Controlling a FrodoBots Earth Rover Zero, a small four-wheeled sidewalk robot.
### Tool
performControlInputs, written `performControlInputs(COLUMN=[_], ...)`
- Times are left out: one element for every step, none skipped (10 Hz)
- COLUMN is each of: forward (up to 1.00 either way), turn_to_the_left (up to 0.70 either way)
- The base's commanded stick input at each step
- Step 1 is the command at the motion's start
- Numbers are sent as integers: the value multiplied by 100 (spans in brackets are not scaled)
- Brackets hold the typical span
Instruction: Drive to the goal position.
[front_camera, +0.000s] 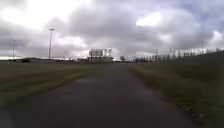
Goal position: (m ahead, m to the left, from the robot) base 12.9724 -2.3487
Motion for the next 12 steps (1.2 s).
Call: performControlInputs(forward=[100, 100, 100, 100, 100, 100, 100, 100, 100, 100, 100, 100], turn_to_the_left=[0, 0, 0, 0, -1, -5, -8, -37, -25, -12, 0, 0])
